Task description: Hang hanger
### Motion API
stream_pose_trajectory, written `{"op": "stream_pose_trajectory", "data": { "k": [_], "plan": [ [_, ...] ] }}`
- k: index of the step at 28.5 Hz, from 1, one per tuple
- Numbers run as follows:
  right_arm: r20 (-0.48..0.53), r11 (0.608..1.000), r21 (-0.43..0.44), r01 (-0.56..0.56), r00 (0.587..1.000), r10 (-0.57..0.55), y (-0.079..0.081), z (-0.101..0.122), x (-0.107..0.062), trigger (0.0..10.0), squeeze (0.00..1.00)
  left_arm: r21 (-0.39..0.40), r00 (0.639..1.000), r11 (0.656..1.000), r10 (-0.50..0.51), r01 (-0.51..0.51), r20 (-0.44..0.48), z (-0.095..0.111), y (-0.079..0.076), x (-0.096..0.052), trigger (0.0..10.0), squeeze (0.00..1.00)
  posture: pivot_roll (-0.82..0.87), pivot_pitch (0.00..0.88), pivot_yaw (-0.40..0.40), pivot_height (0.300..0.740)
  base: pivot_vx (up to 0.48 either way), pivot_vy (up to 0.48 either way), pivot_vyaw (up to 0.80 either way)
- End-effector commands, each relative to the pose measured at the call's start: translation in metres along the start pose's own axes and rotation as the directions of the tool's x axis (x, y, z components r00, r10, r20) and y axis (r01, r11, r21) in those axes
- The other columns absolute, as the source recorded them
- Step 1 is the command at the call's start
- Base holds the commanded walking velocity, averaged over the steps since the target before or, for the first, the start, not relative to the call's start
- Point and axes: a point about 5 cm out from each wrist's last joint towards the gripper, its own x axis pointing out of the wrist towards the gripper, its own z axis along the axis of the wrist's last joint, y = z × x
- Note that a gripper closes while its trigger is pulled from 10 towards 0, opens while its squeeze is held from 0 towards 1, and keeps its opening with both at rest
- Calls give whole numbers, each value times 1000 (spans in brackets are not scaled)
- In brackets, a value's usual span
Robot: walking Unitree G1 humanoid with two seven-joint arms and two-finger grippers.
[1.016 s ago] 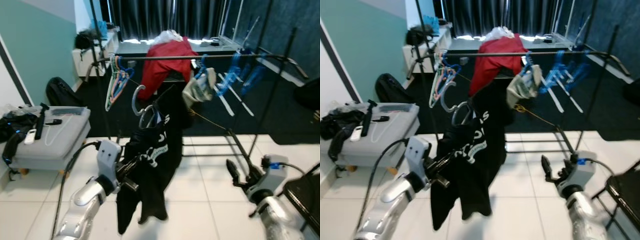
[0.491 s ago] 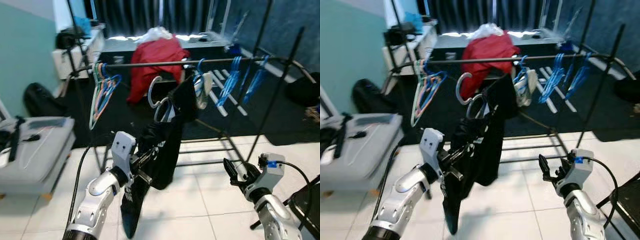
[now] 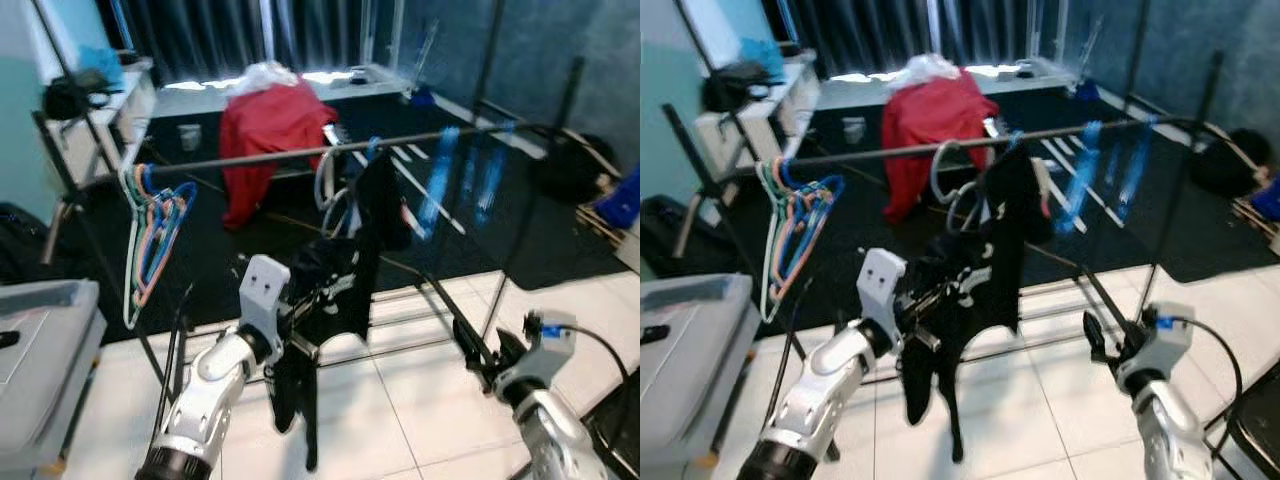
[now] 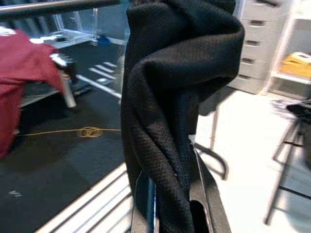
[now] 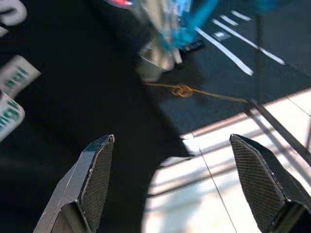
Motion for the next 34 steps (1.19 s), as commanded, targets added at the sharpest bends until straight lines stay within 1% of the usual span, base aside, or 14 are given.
{"op": "stream_pose_trajectory", "data": {
  "k": [1,3,7,9,11,14,20,25,29,30,31,32,33,34],
  "plan": [
    [-24,1000,26,-5,1000,6,3,-9,-2,10000,0,19,999,999,40,-39,-35,-5,3,0,10000,0,-108,0,14,740,480,0,0],
    [-26,1000,28,-4,1000,4,3,-9,-2,10000,0,55,987,991,124,-119,-100,-11,10,-1,10000,0,-111,0,17,740,459,0,0],
    [-28,1000,31,-2,1000,3,2,-9,-3,10000,0,100,974,985,155,-140,-164,-19,16,-7,10000,0,-111,0,17,740,110,0,0],
    [-30,999,33,-1,1000,2,2,-9,-3,10000,0,162,973,982,125,-93,-195,-22,21,-16,10000,0,-111,0,17,740,0,0,0],
    [-30,999,33,-1,1000,2,2,-9,-3,10000,0,162,973,982,125,-93,-195,-22,21,-16,10000,0,-111,0,17,740,0,0,0],
    [-36,999,38,-3,999,5,2,-9,-3,10000,0,162,986,985,-39,66,-165,-17,26,-38,10000,0,-105,0,12,740,0,0,0],
    [-38,999,39,-6,999,7,2,-9,-2,10000,0,153,987,986,-49,73,-154,-15,34,-50,10000,0,-101,0,10,740,0,0,0],
    [-43,999,41,-10,999,12,2,-10,-2,10000,0,211,975,976,-13,61,-221,-14,51,-70,10000,0,-93,0,4,740,0,0,0],
    [-47,999,43,-12,999,14,2,-10,-1,10000,0,279,946,956,5,90,-325,-18,62,-81,10000,0,-91,0,2,740,0,0,0],
    [-48,999,44,-13,999,15,3,-10,-1,10000,0,303,910,944,7,131,-415,-25,68,-89,10000,0,-90,0,3,740,0,0,0],
    [-48,999,44,-13,999,15,3,-10,-1,10000,0,303,910,944,7,131,-415,-25,68,-89,10000,0,-90,0,3,740,0,0,0],
    [-49,999,45,-13,999,16,3,-10,-1,10000,0,323,870,934,30,150,-491,-32,75,-97,10000,0,-90,0,3,740,0,0,0],
    [-49,999,45,-13,999,16,3,-10,-1,10000,0,323,870,934,30,150,-491,-32,75,-97,10000,0,-90,0,3,740,0,0,0],
    [-49,999,45,-13,999,15,3,-10,-1,10000,0,340,833,930,72,143,-549,-39,83,-104,10000,0,-90,0,4,740,0,0,0]
  ]
}}
